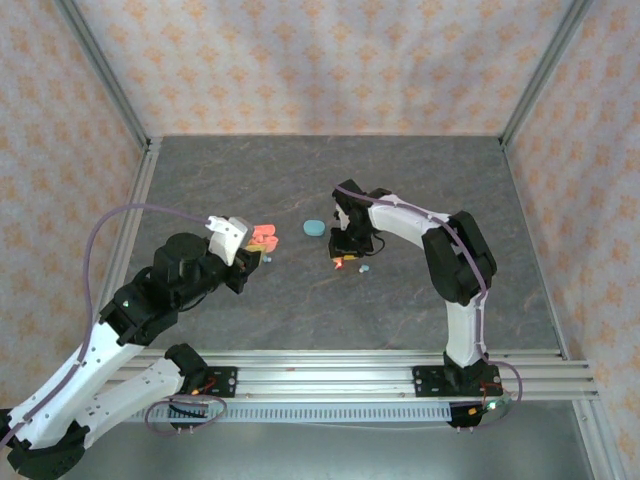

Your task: Insert the wireless bluetooth earbuds into the charging case

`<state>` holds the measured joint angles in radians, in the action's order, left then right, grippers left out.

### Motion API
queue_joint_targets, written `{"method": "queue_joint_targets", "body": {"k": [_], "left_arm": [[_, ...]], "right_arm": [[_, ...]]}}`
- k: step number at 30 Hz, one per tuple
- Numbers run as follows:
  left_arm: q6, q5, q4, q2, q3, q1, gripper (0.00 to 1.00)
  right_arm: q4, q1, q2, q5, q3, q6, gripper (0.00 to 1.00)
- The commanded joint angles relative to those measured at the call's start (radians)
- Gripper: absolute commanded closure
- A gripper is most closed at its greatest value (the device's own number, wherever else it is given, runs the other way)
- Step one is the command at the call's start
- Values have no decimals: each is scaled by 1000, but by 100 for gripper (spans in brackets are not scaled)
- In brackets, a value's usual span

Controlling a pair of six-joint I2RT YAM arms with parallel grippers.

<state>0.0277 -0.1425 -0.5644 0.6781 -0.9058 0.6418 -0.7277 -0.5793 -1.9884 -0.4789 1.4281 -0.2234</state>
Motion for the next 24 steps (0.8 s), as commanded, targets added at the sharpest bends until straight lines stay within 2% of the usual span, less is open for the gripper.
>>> {"method": "queue_joint_targets", "body": {"k": [1, 17, 24], "left_arm": [[15, -4, -6, -17, -15, 10, 100], [31, 3, -21, -43, 0, 9, 100], [37, 4, -22, -44, -1, 9, 100]], "right_arm": [[35, -1, -24, 5, -12, -27, 67], [75, -1, -51, 0, -75, -39, 68], [75, -2, -39, -26, -80, -35, 77]]}}
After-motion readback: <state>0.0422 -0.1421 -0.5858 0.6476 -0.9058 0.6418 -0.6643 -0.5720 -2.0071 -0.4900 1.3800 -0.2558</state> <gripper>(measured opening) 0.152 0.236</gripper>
